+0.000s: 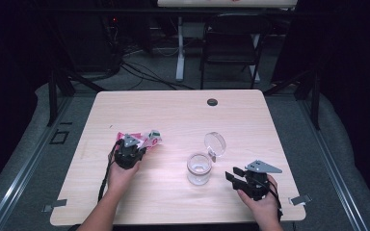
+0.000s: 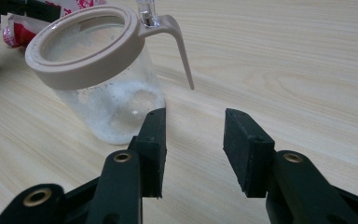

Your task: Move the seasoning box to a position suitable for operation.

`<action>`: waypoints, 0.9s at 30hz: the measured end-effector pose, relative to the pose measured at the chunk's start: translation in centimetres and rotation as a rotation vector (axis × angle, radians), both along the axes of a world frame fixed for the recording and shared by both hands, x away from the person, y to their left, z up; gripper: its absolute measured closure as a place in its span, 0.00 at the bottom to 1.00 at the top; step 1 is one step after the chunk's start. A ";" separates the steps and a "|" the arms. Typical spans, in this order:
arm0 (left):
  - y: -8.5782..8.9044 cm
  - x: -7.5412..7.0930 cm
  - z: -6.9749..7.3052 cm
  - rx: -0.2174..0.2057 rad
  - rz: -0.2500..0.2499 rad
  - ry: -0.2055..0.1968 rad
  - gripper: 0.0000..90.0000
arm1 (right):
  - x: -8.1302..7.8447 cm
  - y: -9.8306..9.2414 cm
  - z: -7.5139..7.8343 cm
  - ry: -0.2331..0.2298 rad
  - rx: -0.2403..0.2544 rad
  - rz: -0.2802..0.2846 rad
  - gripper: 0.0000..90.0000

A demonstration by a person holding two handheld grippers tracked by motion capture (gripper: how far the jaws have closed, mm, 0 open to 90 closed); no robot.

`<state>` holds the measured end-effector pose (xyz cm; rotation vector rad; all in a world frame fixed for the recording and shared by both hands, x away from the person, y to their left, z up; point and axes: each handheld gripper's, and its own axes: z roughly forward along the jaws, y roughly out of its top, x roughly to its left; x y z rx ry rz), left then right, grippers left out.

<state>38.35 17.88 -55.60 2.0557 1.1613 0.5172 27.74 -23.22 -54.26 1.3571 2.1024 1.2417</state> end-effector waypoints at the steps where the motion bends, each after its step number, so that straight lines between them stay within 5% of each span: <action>1: 0.0 0.0 0.0 -0.002 0.002 -0.002 0.98 | 0.0 0.0 0.0 0.000 0.000 0.000 0.66; 27: 2.2 -0.6 2.1 -0.065 0.026 -0.039 1.00 | 0.0 -0.1 0.0 -0.003 0.009 -0.004 0.66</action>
